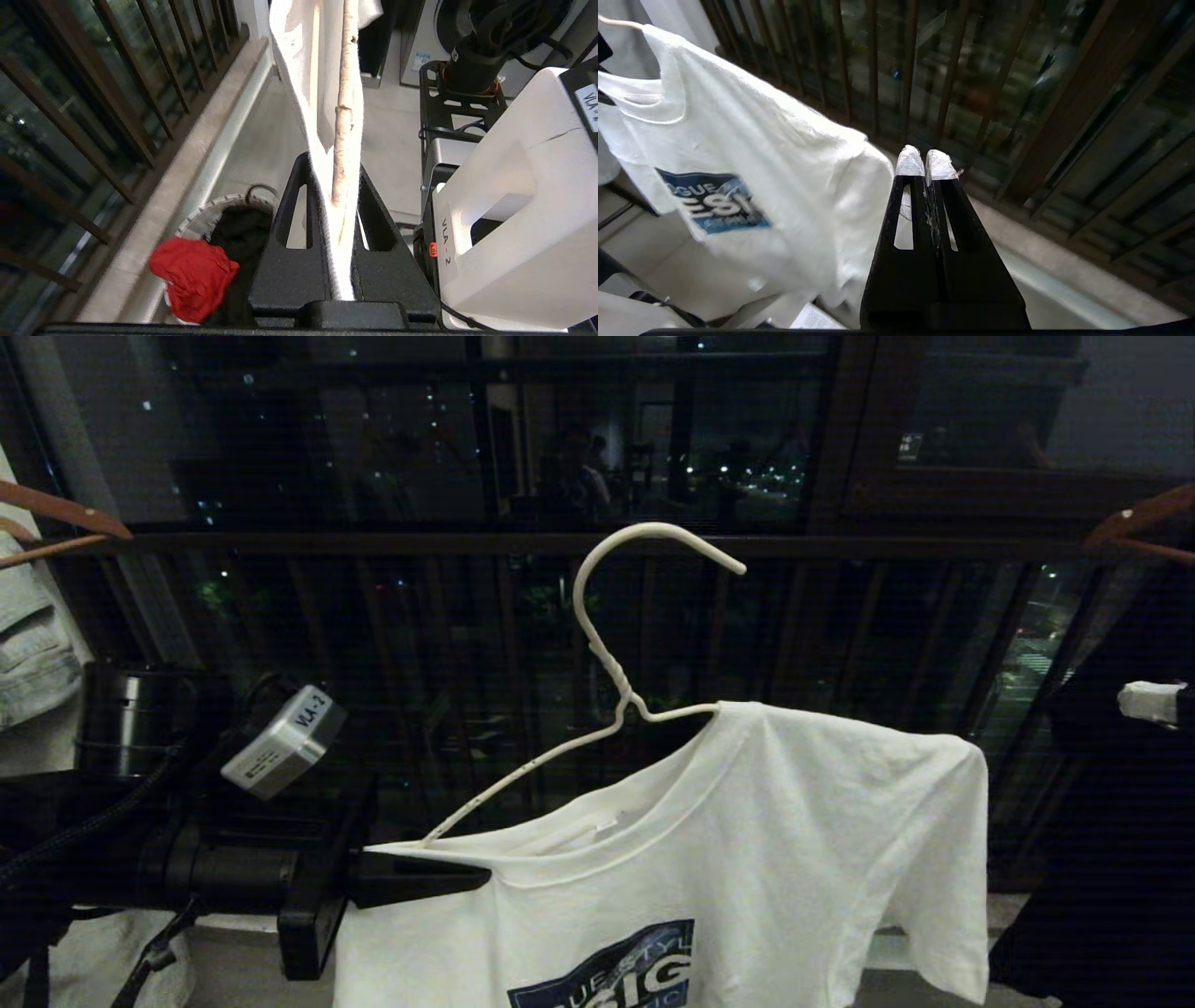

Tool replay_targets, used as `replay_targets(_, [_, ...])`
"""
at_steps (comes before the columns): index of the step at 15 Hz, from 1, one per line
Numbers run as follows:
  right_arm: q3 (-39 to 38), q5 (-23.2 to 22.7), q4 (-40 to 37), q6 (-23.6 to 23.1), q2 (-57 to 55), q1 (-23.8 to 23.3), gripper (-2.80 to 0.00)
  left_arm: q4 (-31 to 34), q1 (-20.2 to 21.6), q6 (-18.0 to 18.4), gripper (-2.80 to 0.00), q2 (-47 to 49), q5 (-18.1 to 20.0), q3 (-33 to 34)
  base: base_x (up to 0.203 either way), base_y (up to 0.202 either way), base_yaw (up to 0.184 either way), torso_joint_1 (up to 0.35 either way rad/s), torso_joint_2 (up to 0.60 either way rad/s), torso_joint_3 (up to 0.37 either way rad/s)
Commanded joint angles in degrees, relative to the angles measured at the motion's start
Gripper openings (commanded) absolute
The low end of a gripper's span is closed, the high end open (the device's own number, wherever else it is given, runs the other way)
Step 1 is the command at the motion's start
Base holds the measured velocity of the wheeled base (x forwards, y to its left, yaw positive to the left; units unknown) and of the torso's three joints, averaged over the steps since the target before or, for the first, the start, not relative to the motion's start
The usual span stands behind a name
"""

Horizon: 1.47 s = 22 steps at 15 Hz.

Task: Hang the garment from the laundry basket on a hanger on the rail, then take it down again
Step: Hang the clothes rack on the clothesline

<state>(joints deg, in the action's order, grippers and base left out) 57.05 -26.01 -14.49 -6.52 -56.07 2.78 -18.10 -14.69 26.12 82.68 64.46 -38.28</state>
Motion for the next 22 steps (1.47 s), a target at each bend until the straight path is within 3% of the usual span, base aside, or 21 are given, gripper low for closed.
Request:
replay_targets(1, [0.0, -0.2, -0.1, -0.1, 0.0, 0.0, -2.80, -0.1, -0.2, 0.2, -2.80, -2.2, 0.3, 0.1, 0.000, 0.000, 0.000, 0.251, -0.57, -0.316])
replay_targets(8, [-0.1, -0.3, -0.1, -0.1, -1.5, 0.0, -2.80, 0.1, -2.6, 0.2, -2.80, -5.8, -0.1, 1.2, 0.000, 0.000, 0.000, 0.259, -0.57, -0.310])
replay_targets(12, [-0.1, -0.2, -0.1, -0.1, -1.5, 0.0, -2.80, 0.1, -4.4, 0.2, -2.80, -6.8, -3.4, 1.9, 0.000, 0.000, 0.000, 0.181, -0.38, -0.202])
replay_targets(19, [-0.5, -0.4, 0.0, -0.2, -1.3, 0.0, -2.80, 0.0, -4.5, 0.2, -2.80, -7.2, -4.0, 1.9, 0.000, 0.000, 0.000, 0.161, -0.33, -0.177])
replay_targets(22, [-0.6, -0.6, 0.1, 0.3, -1.2, 0.0, -2.80, 0.0, -6.8, -0.1, -2.80, -8.3, -8.5, 1.7, 0.000, 0.000, 0.000, 0.070, -0.15, -0.076])
